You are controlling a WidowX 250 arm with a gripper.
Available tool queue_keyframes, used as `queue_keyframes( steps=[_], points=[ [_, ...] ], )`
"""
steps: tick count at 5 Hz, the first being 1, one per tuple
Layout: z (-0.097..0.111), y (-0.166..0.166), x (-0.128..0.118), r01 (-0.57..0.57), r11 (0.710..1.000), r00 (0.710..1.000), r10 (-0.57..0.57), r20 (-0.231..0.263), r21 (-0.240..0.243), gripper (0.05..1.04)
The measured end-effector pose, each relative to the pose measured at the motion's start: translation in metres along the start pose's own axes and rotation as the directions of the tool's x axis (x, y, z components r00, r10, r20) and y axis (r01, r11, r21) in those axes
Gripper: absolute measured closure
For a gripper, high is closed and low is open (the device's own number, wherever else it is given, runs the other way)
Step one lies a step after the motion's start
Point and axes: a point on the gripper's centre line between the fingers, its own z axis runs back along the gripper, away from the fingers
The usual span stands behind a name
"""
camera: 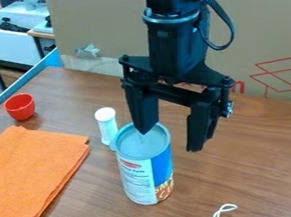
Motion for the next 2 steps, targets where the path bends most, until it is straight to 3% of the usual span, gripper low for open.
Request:
queue_keyframes(
  steps=[1, 2],
  points=[
    [-0.008, 0.001, -0.001, 0.003, 1.000, 1.000, -0.003, -0.024, 0.007, 0.083],
    [-0.035, -0.002, -0.017, 0.128, 0.989, 0.991, -0.124, -0.059, 0.079, 0.083]
  ],
)
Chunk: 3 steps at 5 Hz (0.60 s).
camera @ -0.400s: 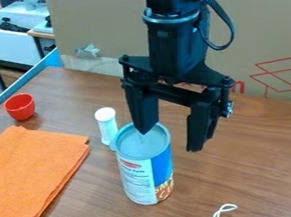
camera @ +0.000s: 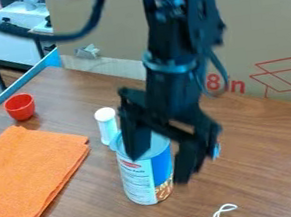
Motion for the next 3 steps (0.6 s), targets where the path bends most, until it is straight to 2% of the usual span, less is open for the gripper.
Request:
queue_keyframes(
  steps=[1, 2, 3],
  points=[
    [-0.010, -0.011, -0.010, 0.058, 0.995, 0.998, -0.057, -0.011, 0.076, 0.083],
    [-0.016, -0.024, -0.021, 0.076, 0.990, 0.997, -0.075, -0.010, 0.119, 0.083],
    [-0.038, -0.025, -0.017, 0.117, 0.985, 0.993, -0.117, -0.014, 0.123, 0.083]
  ],
)
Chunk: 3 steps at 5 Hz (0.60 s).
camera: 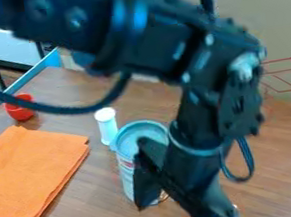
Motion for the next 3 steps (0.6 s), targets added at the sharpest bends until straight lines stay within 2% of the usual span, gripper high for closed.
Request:
queue_keyframes(
  steps=[3],
  points=[
    [-0.051, 0.002, 0.007, 0.080, 0.994, 0.995, -0.083, -0.049, -0.071, 0.083]
  ],
)
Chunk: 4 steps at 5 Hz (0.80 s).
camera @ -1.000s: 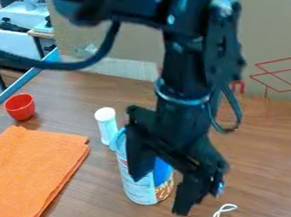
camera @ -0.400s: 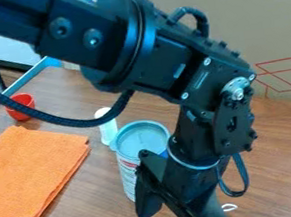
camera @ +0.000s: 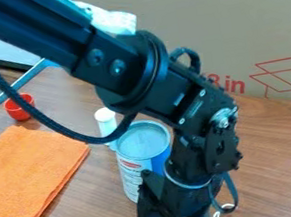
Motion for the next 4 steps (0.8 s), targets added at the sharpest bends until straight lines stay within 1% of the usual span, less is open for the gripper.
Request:
queue_keyframes(
  steps=[1, 2, 3, 4],
  points=[
    [-0.013, 0.001, 0.003, 0.051, 0.998, 0.999, -0.050, 0.007, -0.038, 0.123],
    [-0.018, -0.003, 0.008, 0.074, 0.995, 0.997, -0.073, 0.021, -0.069, 0.373],
    [-0.016, -0.009, 0.011, 0.138, 0.985, 0.988, -0.129, 0.090, -0.100, 0.612],
    [-0.007, -0.023, 0.020, 0.217, 0.971, 0.970, -0.204, 0.133, -0.097, 0.714]
  ],
)
